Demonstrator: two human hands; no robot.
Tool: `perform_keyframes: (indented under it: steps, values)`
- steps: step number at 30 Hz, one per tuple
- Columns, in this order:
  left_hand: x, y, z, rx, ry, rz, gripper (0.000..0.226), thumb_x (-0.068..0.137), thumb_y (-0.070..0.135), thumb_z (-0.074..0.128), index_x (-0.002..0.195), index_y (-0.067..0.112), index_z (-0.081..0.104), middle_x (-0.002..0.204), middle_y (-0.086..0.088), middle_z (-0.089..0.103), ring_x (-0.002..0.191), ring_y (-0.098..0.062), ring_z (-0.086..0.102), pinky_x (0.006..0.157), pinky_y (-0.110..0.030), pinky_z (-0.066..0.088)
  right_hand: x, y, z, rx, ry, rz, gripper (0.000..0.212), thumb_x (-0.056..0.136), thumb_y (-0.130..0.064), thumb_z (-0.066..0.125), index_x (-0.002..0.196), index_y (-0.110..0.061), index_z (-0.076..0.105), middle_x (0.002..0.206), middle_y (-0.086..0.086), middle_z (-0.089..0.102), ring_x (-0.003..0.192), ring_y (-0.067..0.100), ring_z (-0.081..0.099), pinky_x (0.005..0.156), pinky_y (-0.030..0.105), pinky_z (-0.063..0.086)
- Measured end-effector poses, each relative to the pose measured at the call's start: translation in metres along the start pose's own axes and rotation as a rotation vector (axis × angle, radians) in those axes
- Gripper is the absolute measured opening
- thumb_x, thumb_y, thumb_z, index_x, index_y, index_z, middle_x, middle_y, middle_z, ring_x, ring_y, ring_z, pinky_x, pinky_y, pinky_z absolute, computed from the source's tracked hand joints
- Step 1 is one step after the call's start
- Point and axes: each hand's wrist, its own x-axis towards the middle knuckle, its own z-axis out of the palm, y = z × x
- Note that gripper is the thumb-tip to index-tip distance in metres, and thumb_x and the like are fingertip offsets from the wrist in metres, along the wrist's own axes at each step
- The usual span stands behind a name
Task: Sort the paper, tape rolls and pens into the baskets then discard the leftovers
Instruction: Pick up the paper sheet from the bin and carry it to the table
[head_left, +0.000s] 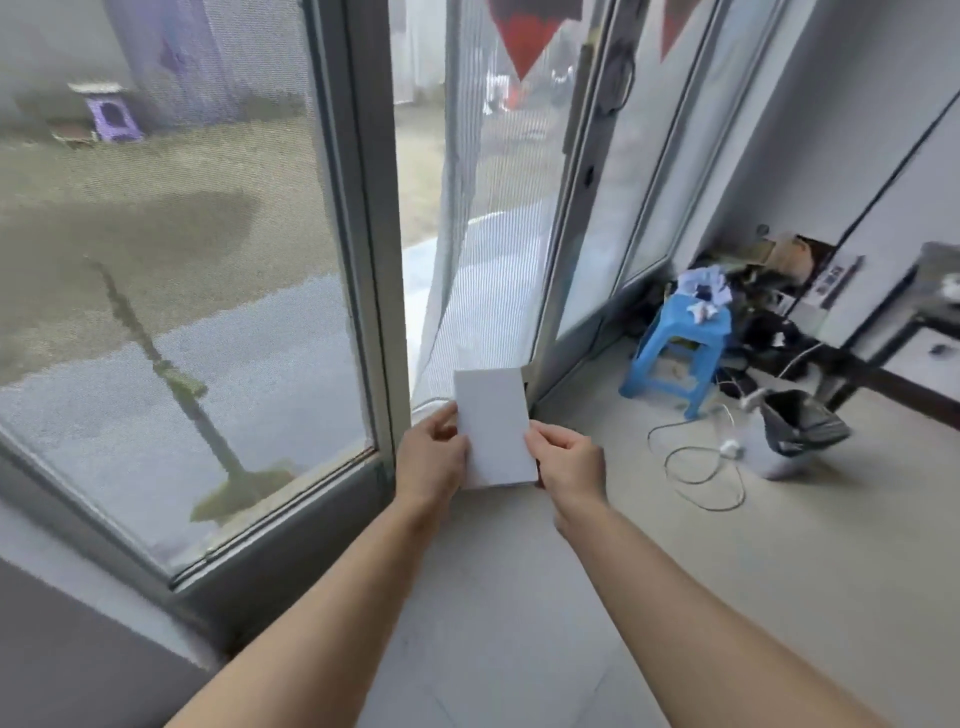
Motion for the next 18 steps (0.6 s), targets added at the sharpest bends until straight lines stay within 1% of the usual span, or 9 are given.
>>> perform_keyframes:
  steps: [3, 6, 7, 9, 10, 11, 13, 15, 18]
  values:
    - [0.001, 0.006, 0.044, 0.049, -0.112, 0.016, 0.052, 0.084, 0.0, 0.052, 0.13, 0.022, 0.058, 0.1, 0.0, 0.072, 0.088, -0.02, 0.067, 0.084, -0.043, 0.055, 0.016, -0.003, -0.041, -0.012, 0.104, 0.019, 0.023, 0.086, -0.015, 0.069, 0.107, -0.006, 0.073, 0.099, 0.005, 0.073, 0.082, 0.015, 0.063, 0.075, 0.03, 0.052]
    - [-0.001, 0.013, 0.092, 0.092, -0.21, 0.037, 0.052, 0.084, 0.0, 0.051, 0.128, 0.026, 0.06, 0.094, 0.001, 0.072, 0.088, -0.022, 0.068, 0.084, -0.044, 0.055, 0.034, -0.007, -0.085, -0.015, 0.185, 0.016, 0.024, 0.086, -0.016, 0.069, 0.107, -0.007, 0.073, 0.09, 0.002, 0.07, 0.066, 0.007, 0.055, 0.064, 0.021, 0.046]
    - [-0.003, 0.016, 0.11, 0.091, -0.237, 0.049, 0.052, 0.083, -0.001, 0.05, 0.124, 0.03, 0.063, 0.089, 0.003, 0.072, 0.082, -0.02, 0.067, 0.079, -0.04, 0.055, 0.04, -0.009, -0.101, -0.015, 0.213, 0.012, 0.023, 0.085, -0.016, 0.069, 0.106, -0.007, 0.073, 0.087, 0.002, 0.069, 0.063, 0.005, 0.053, 0.062, 0.02, 0.045]
    - [-0.008, 0.023, 0.146, 0.088, -0.293, 0.064, 0.056, 0.081, -0.004, 0.048, 0.1, 0.043, 0.072, 0.076, 0.008, 0.071, 0.069, -0.016, 0.062, 0.067, -0.033, 0.051, 0.053, -0.015, -0.134, -0.013, 0.26, 0.007, 0.023, 0.085, -0.015, 0.069, 0.105, -0.005, 0.073, 0.084, 0.001, 0.066, 0.06, 0.004, 0.05, 0.061, 0.02, 0.044]
    - [-0.01, 0.027, 0.165, 0.096, -0.319, 0.063, 0.06, 0.08, -0.005, 0.046, 0.087, 0.049, 0.072, 0.073, 0.007, 0.069, 0.066, -0.016, 0.058, 0.065, -0.031, 0.047, 0.059, -0.018, -0.151, -0.006, 0.28, 0.008, 0.023, 0.085, -0.015, 0.069, 0.105, -0.005, 0.073, 0.083, 0.001, 0.065, 0.06, 0.004, 0.049, 0.063, 0.02, 0.044]
    - [-0.013, 0.031, 0.184, 0.106, -0.341, 0.059, 0.062, 0.08, -0.005, 0.045, 0.082, 0.05, 0.072, 0.07, 0.005, 0.067, 0.065, -0.017, 0.055, 0.065, -0.031, 0.044, 0.066, -0.02, -0.168, 0.003, 0.3, 0.008, 0.023, 0.084, -0.014, 0.07, 0.104, -0.005, 0.073, 0.083, 0.001, 0.064, 0.06, 0.004, 0.048, 0.065, 0.022, 0.044]
    - [-0.018, 0.036, 0.222, 0.103, -0.378, 0.055, 0.056, 0.08, -0.006, 0.045, 0.101, 0.037, 0.074, 0.071, 0.002, 0.065, 0.065, -0.019, 0.053, 0.066, -0.032, 0.043, 0.078, -0.026, -0.203, 0.015, 0.339, 0.009, 0.022, 0.083, -0.015, 0.07, 0.104, -0.008, 0.073, 0.083, 0.0, 0.065, 0.062, 0.006, 0.048, 0.07, 0.027, 0.045]
    - [-0.022, 0.041, 0.26, 0.11, -0.416, 0.057, 0.054, 0.081, -0.005, 0.046, 0.123, 0.024, 0.065, 0.084, -0.004, 0.069, 0.069, -0.02, 0.056, 0.065, -0.034, 0.047, 0.09, -0.031, -0.239, 0.011, 0.373, 0.006, 0.022, 0.082, -0.016, 0.07, 0.103, -0.01, 0.074, 0.083, -0.001, 0.065, 0.066, 0.009, 0.049, 0.072, 0.029, 0.046]
    - [-0.027, 0.043, 0.314, 0.116, -0.465, 0.036, 0.056, 0.082, -0.005, 0.046, 0.131, 0.019, 0.058, 0.097, -0.01, 0.071, 0.073, -0.021, 0.059, 0.065, -0.035, 0.05, 0.108, -0.038, -0.287, 0.003, 0.413, -0.006, 0.023, 0.081, -0.016, 0.071, 0.103, -0.011, 0.075, 0.08, -0.003, 0.063, 0.068, 0.012, 0.049, 0.074, 0.03, 0.046]
